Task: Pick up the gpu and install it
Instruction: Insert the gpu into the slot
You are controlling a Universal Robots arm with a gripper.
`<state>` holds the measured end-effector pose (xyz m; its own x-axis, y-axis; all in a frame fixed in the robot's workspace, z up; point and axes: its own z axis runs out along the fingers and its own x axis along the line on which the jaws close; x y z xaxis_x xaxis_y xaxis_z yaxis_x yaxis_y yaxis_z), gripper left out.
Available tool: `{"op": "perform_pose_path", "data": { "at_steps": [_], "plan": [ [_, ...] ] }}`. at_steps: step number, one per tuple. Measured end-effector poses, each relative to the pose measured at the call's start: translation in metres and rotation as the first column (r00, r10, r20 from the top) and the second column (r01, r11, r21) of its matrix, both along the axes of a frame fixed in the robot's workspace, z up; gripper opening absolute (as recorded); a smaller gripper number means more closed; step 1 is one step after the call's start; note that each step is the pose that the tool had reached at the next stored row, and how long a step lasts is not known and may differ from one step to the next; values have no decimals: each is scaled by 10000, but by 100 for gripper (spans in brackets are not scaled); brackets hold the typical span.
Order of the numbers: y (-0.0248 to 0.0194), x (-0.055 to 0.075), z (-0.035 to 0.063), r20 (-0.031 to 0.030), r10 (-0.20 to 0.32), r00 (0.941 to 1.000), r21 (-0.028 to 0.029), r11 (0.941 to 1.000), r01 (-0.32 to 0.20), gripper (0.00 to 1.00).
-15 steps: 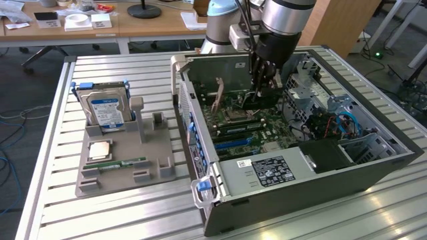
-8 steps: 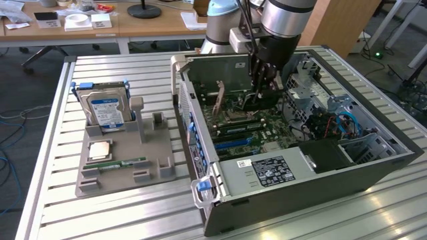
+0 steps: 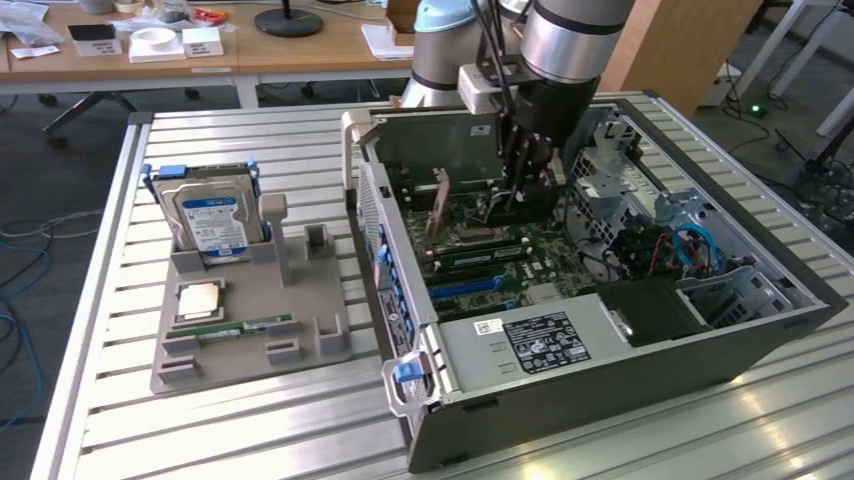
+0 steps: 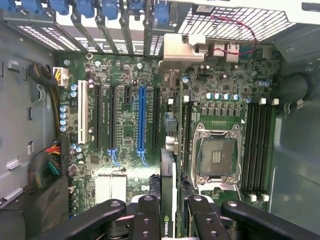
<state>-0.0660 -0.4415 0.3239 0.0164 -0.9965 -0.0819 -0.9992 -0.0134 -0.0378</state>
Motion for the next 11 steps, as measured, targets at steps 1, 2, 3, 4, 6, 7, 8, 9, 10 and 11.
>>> {"op": "perform_pose_path", "data": {
  "at_steps": [1, 2, 3, 4, 6, 7, 8, 9, 10, 11],
  "plan": [
    [-2, -2, -9, 25, 0, 10000, -1, 10000, 0, 26],
    [-3, -4, -18, 51, 1, 10000, 0, 10000, -1, 26],
    [-4, -6, -26, 78, 1, 10000, -1, 10000, -1, 26],
    [-4, -8, -35, 107, 3, 9999, 0, 10000, -3, 26],
    [-6, -13, -52, 157, 6, 9999, -1, 10000, -6, 26],
    [-8, -15, -60, 169, 8, 9999, -1, 10000, -8, 26],
    [-14, -17, -65, 174, 10, 9998, -3, 10000, -10, 26],
    [-35, -21, -78, 183, 19, 9998, -1, 10000, -19, 26],
    [-47, -24, -85, 188, 23, 9998, -1, 10000, -23, 26],
    [-60, -28, -96, 197, 26, 9998, -1, 10000, -26, 26]
  ]
}}
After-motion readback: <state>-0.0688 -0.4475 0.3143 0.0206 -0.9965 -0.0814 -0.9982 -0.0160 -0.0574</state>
